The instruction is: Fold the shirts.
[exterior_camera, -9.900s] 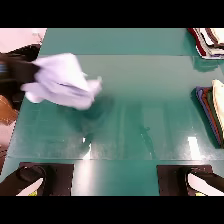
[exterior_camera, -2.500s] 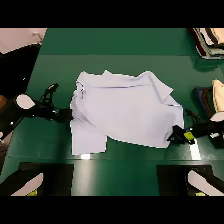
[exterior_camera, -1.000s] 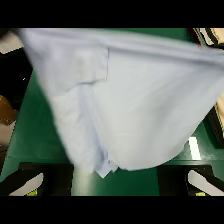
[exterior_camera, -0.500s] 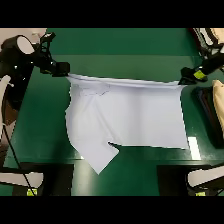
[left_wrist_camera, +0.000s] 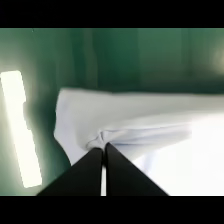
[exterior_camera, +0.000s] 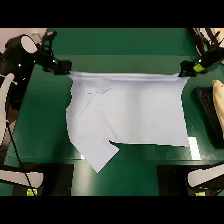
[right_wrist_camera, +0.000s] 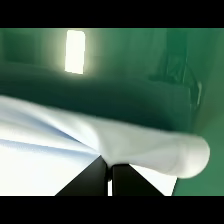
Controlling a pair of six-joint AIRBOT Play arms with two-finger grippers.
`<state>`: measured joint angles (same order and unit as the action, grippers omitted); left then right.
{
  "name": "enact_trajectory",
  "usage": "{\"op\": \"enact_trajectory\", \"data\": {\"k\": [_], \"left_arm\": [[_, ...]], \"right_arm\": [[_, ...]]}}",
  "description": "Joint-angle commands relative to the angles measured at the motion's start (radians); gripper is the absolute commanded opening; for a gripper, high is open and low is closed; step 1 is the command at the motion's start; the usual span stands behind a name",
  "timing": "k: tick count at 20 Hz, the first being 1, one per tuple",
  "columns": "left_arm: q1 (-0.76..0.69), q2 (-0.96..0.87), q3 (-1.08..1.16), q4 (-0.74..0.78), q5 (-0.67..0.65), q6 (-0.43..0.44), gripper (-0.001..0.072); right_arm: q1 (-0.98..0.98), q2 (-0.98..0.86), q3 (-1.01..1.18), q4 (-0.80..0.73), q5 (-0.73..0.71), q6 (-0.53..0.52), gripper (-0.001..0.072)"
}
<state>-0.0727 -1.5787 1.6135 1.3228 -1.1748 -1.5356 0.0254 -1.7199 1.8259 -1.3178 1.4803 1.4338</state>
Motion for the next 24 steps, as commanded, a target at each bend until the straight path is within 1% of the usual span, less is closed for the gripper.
{"op": "enact_trajectory", "data": {"k": [1, 3, 5, 8, 9, 10, 11, 12, 14, 15, 17, 19, 21, 24], "left_arm": [[-0.016, 0.041, -0.166, -0.002, -0.016, 0.004, 0.0021], [-0.028, 0.049, -0.282, -0.02, 0.015, 0.023, 0.0022], [-0.029, 0.048, -0.36, -0.076, 0.063, 0.026, 0.0023], [-0.029, 0.048, -0.394, -0.115, 0.109, 0.022, 0.0026], [-0.029, 0.051, -0.391, -0.122, 0.108, 0.021, 0.0221], [-0.029, 0.063, -0.391, -0.122, 0.101, 0.015, 0.0465], [-0.029, 0.084, -0.391, -0.116, 0.085, 0.014, 0.0497], [-0.029, 0.119, -0.392, -0.092, 0.061, 0.013, 0.0496], [-0.029, 0.214, -0.426, 0.01, -0.005, -0.011, 0.0496], [-0.029, 0.281, -0.478, 0.045, -0.03, -0.021, 0.0496], [-0.029, 0.426, -0.628, 0.048, -0.058, -0.043, 0.0496], [-0.029, 0.562, -0.795, -0.008, -0.068, -0.073, 0.0497], [-0.029, 0.683, -0.954, -0.095, -0.07, -0.1, 0.0497], [-0.03, 0.761, -1.131, -0.204, -0.066, -0.115, 0.0497]], "right_arm": [[0.004, 0.101, -0.216, -0.03, -0.074, -0.007, 0.0016], [0.005, 0.141, -0.325, -0.027, -0.122, -0.006, 0.0016], [0.004, 0.17, -0.404, -0.025, -0.144, -0.006, 0.0017], [0.004, 0.203, -0.496, -0.009, -0.178, -0.006, 0.0019], [0.004, 0.208, -0.513, -0.008, -0.178, -0.005, 0.0052], [0.004, 0.209, -0.517, -0.009, -0.171, -0.005, 0.0274], [-0.002, 0.214, -0.516, -0.008, -0.15, -0.005, 0.0405], [-0.012, 0.23, -0.517, -0.009, -0.126, -0.006, 0.0405], [-0.039, 0.296, -0.532, -0.008, -0.098, -0.006, 0.0405], [-0.053, 0.35, -0.564, -0.008, -0.098, -0.006, 0.0405], [-0.083, 0.466, -0.644, 0.006, -0.093, -0.007, 0.0405], [-0.115, 0.565, -0.725, 0.09, -0.093, -0.035, 0.0407], [-0.142, 0.636, -0.792, 0.172, -0.102, -0.056, 0.0408], [-0.147, 0.693, -0.843, 0.201, -0.129, -0.067, 0.0407]]}}
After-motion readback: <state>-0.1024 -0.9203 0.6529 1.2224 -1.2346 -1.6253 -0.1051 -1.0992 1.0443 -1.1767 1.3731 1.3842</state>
